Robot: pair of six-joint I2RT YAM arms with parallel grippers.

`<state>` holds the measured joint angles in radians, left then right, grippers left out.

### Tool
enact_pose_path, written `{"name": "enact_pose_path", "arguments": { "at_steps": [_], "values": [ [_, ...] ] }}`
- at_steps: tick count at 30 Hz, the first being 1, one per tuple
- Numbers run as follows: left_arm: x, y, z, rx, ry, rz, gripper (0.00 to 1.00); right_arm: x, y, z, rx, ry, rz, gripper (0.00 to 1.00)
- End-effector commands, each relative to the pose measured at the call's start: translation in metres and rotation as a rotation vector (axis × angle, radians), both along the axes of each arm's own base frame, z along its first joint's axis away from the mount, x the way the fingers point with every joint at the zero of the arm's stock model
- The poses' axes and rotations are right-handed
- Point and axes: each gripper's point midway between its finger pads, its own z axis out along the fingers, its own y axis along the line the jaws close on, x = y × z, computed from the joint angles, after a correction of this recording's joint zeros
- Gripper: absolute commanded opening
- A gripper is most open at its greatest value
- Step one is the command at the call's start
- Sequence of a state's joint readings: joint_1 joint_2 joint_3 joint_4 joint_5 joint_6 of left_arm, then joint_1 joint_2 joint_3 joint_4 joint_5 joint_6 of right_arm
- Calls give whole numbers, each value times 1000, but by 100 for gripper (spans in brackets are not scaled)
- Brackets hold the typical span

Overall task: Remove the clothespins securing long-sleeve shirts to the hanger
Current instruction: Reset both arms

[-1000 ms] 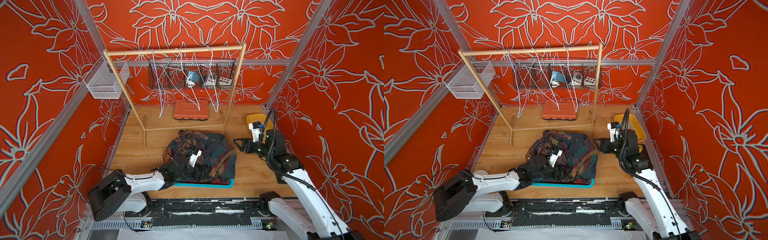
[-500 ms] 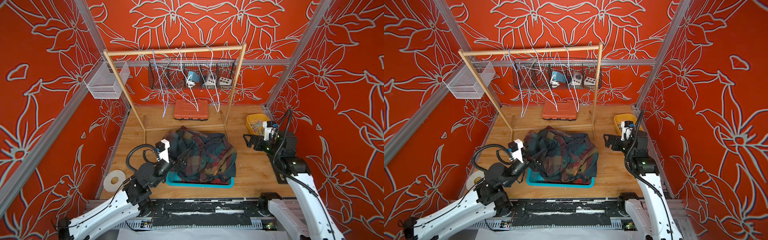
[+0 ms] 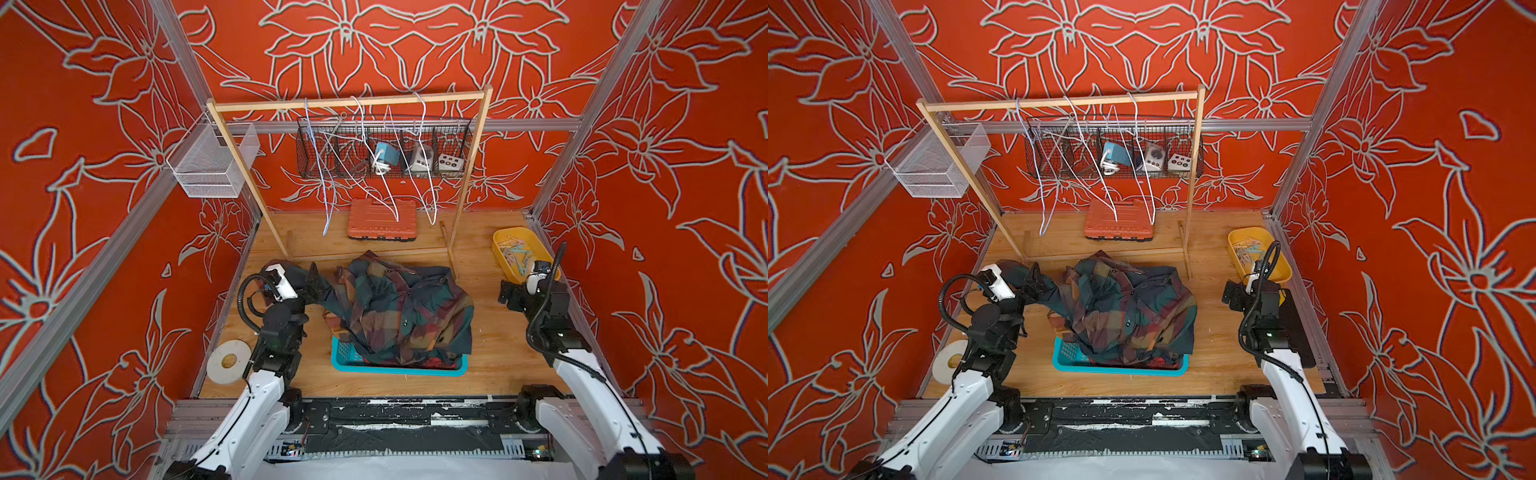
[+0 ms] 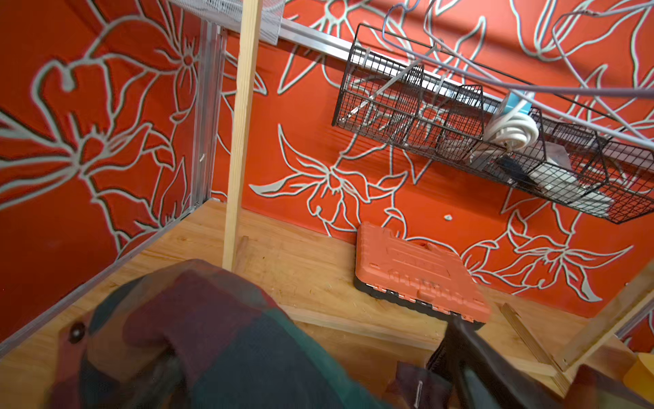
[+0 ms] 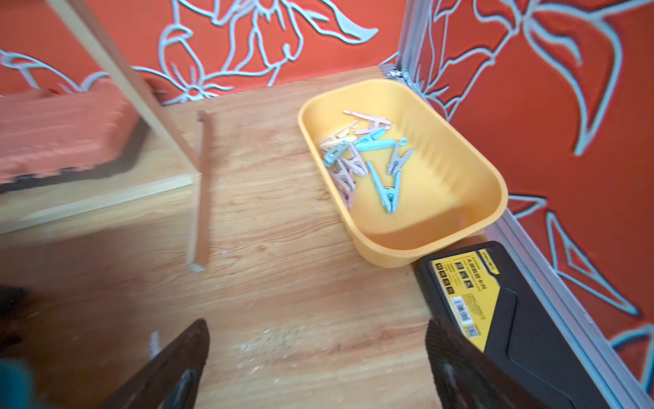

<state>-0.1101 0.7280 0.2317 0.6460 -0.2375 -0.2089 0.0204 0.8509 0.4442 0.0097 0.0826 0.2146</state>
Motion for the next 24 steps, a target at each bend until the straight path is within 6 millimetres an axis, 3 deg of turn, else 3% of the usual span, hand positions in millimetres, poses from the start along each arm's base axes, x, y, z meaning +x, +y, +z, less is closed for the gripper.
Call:
{"name": "enact_pose_path", "arguments": {
  "at_steps": [1,4,11,15,17,24],
  "values": [
    [9,-5,4,8,-39,-30,97,18,-13,9,-86,-126,-57,97],
    [16,-3,-18,52,26,-15,97,24,-19,-6,-161,-108,-91,97],
    [8,19,-71,140,111,32,97,40,-17,-34,-225,-109,-64,97],
    [18,20,-85,129,161,10,97,50,-12,-56,-228,-111,-30,97],
    [21,14,-95,144,180,-21,95,58,-10,-55,-235,-130,-26,98],
    [22,14,-119,155,202,7,93,54,-14,-58,-232,-105,-47,97]
  ]
}}
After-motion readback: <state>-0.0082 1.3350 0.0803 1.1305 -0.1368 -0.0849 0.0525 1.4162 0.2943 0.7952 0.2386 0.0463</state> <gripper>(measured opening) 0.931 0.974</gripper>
